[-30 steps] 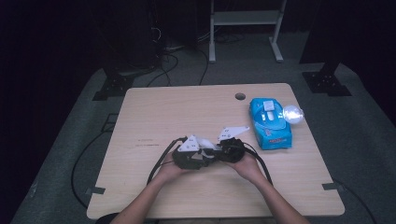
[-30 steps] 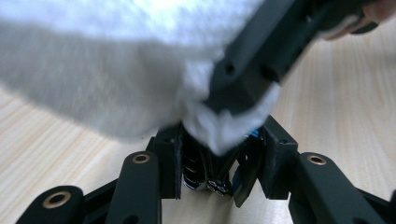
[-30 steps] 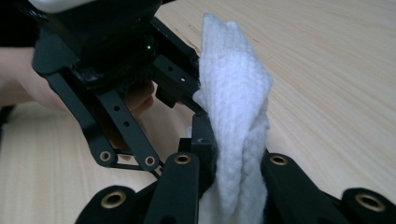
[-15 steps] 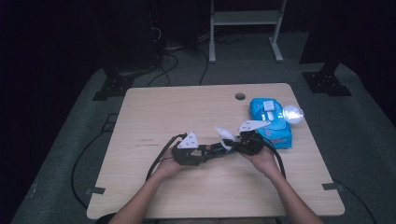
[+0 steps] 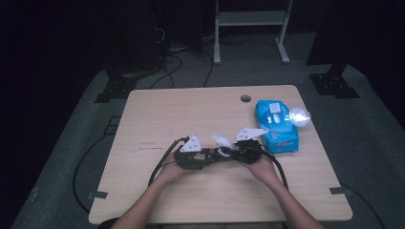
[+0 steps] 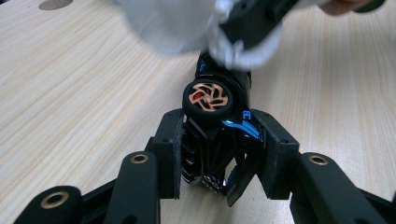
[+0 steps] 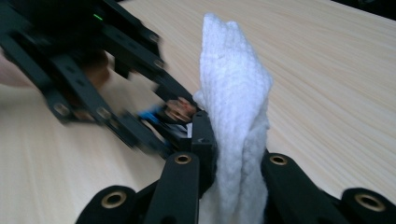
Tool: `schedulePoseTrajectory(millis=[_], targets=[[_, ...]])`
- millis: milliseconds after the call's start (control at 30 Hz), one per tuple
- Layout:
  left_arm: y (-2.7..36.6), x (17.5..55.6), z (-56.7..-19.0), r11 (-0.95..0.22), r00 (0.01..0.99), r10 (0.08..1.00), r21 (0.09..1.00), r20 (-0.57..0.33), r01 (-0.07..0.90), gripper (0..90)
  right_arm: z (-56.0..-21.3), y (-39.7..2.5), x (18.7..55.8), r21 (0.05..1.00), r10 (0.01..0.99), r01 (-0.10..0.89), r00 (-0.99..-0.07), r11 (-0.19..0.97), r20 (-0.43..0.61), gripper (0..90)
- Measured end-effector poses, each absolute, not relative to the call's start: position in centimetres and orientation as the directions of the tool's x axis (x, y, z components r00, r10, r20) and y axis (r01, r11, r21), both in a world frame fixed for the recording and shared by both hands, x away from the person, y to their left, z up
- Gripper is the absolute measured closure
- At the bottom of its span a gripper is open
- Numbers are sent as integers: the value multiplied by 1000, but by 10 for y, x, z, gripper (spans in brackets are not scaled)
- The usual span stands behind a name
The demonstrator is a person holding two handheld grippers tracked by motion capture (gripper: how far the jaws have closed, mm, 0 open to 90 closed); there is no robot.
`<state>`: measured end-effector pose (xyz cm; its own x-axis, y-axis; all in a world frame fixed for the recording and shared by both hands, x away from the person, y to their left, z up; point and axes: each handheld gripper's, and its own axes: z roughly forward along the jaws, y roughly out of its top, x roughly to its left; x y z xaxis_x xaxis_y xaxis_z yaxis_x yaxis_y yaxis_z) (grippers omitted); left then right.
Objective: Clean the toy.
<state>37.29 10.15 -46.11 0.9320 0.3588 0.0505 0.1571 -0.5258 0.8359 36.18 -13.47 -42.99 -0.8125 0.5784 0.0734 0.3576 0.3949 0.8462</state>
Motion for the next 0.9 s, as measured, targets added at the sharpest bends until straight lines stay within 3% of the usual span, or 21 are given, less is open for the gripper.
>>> schedulePoseTrajectory(millis=[100,267,567,900], targets=[[101,372,-462,-521,931,361,840,52,155,573,-432,-109,360,855,511,353,-850,381,123,812],[102,371,-462,-524,931,359,839,63,145,574,-431,-100,358,854,500,341,-859,394,112,811],[101,374,-461,-526,928,367,837,63,151,573,-425,-172,370,840,656,398,-752,368,69,810],[105,381,-457,-438,918,392,864,-64,248,520,-432,-181,364,852,663,385,-747,356,61,807]])
